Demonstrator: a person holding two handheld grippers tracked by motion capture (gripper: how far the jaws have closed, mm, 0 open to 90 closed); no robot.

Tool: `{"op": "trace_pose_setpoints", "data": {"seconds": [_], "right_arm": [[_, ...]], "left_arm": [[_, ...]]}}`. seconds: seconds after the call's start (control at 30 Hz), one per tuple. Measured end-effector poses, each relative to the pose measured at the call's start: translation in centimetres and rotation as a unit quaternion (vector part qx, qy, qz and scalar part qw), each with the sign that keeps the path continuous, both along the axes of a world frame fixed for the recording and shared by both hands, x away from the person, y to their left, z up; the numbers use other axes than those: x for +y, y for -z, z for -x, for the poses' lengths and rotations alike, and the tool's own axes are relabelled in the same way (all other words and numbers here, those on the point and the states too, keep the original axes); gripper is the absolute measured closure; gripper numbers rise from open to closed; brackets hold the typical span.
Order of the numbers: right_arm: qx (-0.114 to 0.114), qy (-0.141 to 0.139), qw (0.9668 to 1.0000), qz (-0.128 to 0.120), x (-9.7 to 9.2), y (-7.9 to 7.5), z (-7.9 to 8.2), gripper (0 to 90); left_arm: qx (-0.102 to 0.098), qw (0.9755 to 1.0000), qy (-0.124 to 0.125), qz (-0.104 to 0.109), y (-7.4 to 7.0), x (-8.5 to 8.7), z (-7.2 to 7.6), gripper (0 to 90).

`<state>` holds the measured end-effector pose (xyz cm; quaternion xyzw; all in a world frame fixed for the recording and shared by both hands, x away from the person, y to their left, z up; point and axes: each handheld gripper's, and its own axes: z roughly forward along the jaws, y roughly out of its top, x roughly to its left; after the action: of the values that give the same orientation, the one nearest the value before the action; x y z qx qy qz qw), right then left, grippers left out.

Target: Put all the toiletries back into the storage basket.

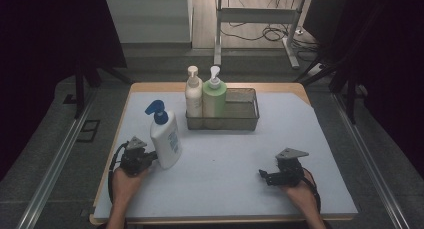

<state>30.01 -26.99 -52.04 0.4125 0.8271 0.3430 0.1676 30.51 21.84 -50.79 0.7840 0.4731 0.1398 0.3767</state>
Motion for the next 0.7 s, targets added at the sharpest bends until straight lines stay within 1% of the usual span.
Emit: {"op": "trace_pose_setpoints", "data": {"seconds": [0.17, 0.37, 0.5, 0.7], "right_arm": [[-0.002, 0.001, 1.0, 0.001, 0.0, 0.0, 0.0, 10.2], [-0.001, 0.001, 1.0, 0.001, 0.0, 0.0, 0.0, 10.3], [-0.002, 0.001, 1.0, 0.002, 0.0, 0.0, 0.0, 10.2], [-0.001, 0.001, 1.0, 0.002, 0.0, 0.0, 0.0, 10.3]], "left_arm": [[0.001, 1.0, -0.001, 0.002, 0.1, -0.2, 0.3, 89.4], [-0.001, 1.0, 0.006, -0.006, 0.0, -0.5, 0.7, 89.4], [0.001, 0.9999, 0.012, -0.01, 0.0, -0.8, 0.8, 89.4], [0.003, 0.9998, 0.015, -0.01, 0.0, -1.2, 1.1, 89.4]]}}
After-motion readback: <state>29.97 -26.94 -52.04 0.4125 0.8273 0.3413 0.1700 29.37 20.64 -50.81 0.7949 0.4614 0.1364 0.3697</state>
